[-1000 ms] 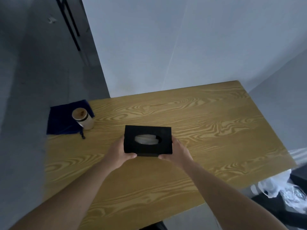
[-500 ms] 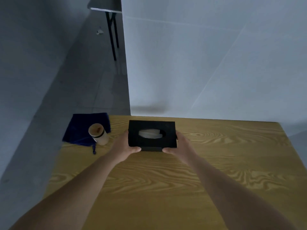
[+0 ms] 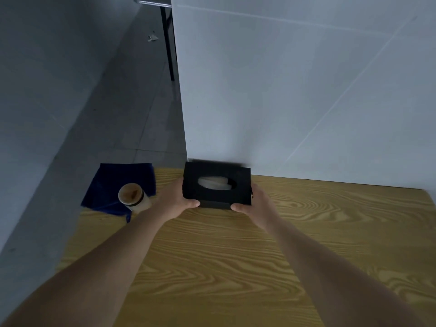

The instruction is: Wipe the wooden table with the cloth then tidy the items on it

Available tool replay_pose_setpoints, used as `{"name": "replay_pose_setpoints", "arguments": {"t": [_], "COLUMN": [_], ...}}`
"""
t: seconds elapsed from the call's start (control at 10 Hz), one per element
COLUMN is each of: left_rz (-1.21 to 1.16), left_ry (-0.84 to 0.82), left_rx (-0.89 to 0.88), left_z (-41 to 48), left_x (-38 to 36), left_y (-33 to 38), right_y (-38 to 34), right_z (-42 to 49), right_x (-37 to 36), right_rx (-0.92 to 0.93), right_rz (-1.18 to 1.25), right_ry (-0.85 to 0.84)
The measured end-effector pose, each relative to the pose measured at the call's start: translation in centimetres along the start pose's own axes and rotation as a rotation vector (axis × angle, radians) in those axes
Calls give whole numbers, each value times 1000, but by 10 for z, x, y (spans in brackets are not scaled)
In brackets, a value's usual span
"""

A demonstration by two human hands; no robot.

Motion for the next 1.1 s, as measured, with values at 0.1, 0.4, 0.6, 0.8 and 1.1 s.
{"name": "replay_pose_setpoints", "arguments": {"t": [0.1,0.4,0.6,0.8,1.1], "left_rz": [-2,-27,-30,-17,30], "left_ry": [7,7,-8,43,177], "left_rx": [-1,-3,-19,-25,58], "left_z": [5,13,17,14,-19], "left_x": [2,5,0,-4,-2], "left_y": [-1,-6,-10,-16,-28], "right_y": [-2,-2,0,6,15], "right_z": [5,14,15,9,-11], "right_x": [-1,-1,-1,-2,7], "right_rx": [7,12,3,-2,-30], "right_rz": [-2,-4,-11,-19,-112], "right_ry": [-9,-12,-7,2,84]}}
Point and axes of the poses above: each hand's wrist, its own z-axis towards the middle knuckle, its own x-axis out of the back of the hand, y = z × x, the point moved 9 cm from there along z, towards the middle knuckle, and after that the axes turned 4 degrees about -x, right-handed, at the moved point
